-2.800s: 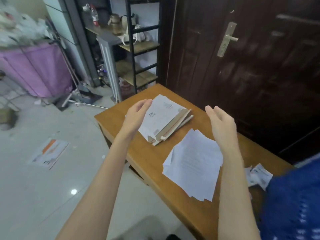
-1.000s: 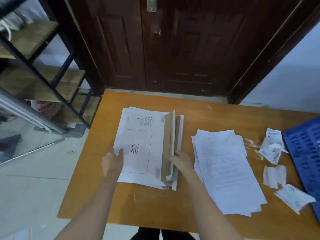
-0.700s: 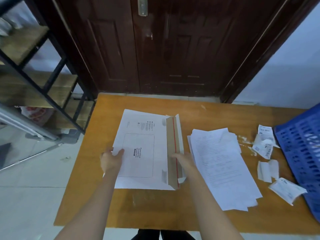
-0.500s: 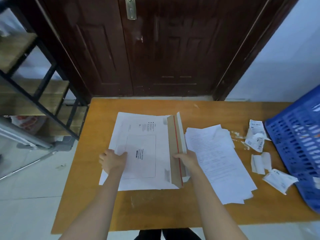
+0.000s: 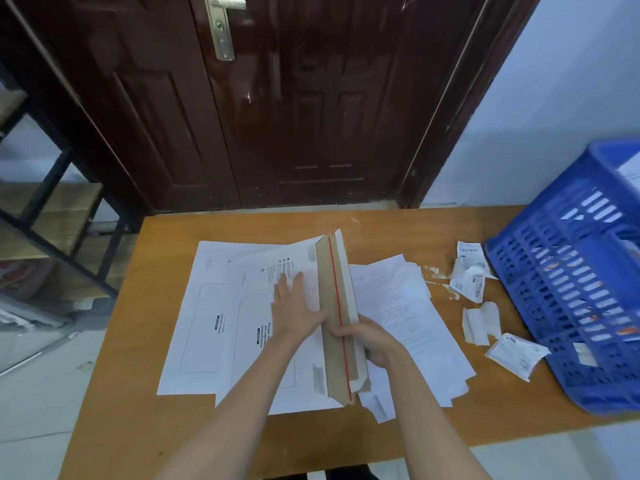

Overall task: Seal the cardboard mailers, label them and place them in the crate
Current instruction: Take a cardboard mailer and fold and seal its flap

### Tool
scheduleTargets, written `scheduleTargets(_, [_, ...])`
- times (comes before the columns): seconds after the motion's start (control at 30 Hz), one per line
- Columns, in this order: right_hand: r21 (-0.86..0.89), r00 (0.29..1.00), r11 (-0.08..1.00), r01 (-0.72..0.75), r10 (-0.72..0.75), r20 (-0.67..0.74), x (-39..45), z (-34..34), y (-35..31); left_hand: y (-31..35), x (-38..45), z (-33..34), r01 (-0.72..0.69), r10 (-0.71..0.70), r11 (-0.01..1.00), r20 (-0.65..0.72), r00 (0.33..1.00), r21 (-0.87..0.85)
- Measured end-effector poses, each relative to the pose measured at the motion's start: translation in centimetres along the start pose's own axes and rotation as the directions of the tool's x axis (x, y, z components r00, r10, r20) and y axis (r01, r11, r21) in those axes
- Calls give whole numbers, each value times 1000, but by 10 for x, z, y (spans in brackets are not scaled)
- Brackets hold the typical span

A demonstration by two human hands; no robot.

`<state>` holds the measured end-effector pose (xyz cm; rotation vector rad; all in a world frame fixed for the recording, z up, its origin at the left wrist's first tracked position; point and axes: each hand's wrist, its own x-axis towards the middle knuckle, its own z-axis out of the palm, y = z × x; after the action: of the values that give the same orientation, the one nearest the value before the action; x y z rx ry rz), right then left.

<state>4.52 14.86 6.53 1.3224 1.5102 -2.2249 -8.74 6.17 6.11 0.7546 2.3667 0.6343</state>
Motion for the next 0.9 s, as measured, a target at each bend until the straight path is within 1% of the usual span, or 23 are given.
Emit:
scheduleTargets(0.07, [-36,999,999,-22,24,32,-3,-8,-4,11,-4,5,-56,56,998,-7,998,16])
scheduleTargets(0.1, [-57,999,998,-29,30,16,-3,-12,-4,18,-6,7,-103,105,993,-25,994,63])
scheduleTargets(0.17, [-107,997,993,-43,36,-63,0,-19,-4,32,-10,12,-178,198,965,-94,976,195])
scheduleTargets(0.2, [-130,993,990,-60,47,-105,2,-22,-4,38,-12,14,-190,228,949,-127,965,252])
scheduleTargets(0.27, [-175,988,980,-97,73,-136,4,-28,-6,45,-15,18,-189,251,923,-150,956,335])
scheduleTargets(0.33, [-223,984,966,-130,98,-150,7,-31,-7,48,-18,20,-162,231,900,-127,965,403])
scheduleTargets(0.37, [-262,976,954,-146,96,-196,8,-30,-8,49,-19,21,-145,212,893,-114,971,427])
scheduleTargets(0.4, [-337,958,926,-170,75,-277,10,-27,-9,50,-20,21,-133,198,887,-104,975,443])
scheduleTargets(0.43, [-442,918,870,-217,29,-395,11,-23,-10,51,-20,20,-127,196,880,-105,975,457])
scheduleTargets(0.47, [-561,847,782,-273,-82,-526,10,-17,-10,51,-21,18,-124,202,873,-120,972,471])
scheduleTargets(0.5, [-684,774,661,-308,-244,-584,8,-9,-12,51,-21,17,-119,215,868,-149,965,481])
scheduleTargets(0.53, [-780,733,556,-287,-397,-553,8,-2,-13,51,-20,17,-113,227,869,-186,956,481])
scheduleTargets(0.57, [-847,730,491,-204,-500,-465,12,7,-14,51,-20,16,-108,236,877,-224,946,467])
scheduleTargets(0.6, [-895,744,435,-97,-566,-356,15,15,-13,50,-20,15,-108,239,891,-253,937,442])
scheduleTargets(0.63, [-891,784,453,25,-563,-264,20,21,-9,50,-20,14,-109,237,904,-272,933,413])
scheduleTargets(0.67, [-851,824,508,134,-534,-189,23,25,-9,50,-19,12,-115,234,918,-283,930,380])
scheduleTargets(0.7, [-768,866,605,211,-480,-140,23,28,-12,51,-20,10,-135,244,933,-311,918,334])
scheduleTargets(0.73, [-759,861,591,272,-501,-81,26,31,-15,51,-22,7,-167,268,940,-344,900,297])
scheduleTargets(0.77, [-728,886,626,279,-461,-56,24,35,-22,51,-23,4,-200,297,940,-374,878,276])
scheduleTargets(0.8, [-744,899,603,287,-437,-7,27,34,-28,52,-24,4,-237,339,928,-390,856,288])
scheduleTargets(0.83, [-775,909,568,276,-417,18,31,38,-27,51,-24,3,-250,365,918,-411,835,307])
scheduleTargets(0.87, [-723,870,599,345,-494,6,35,39,-27,49,-25,1,-250,375,914,-433,820,319])
scheduleTargets(0.9, [-752,833,560,347,-553,-28,38,39,-36,47,-25,-2,-241,368,918,-453,812,315])
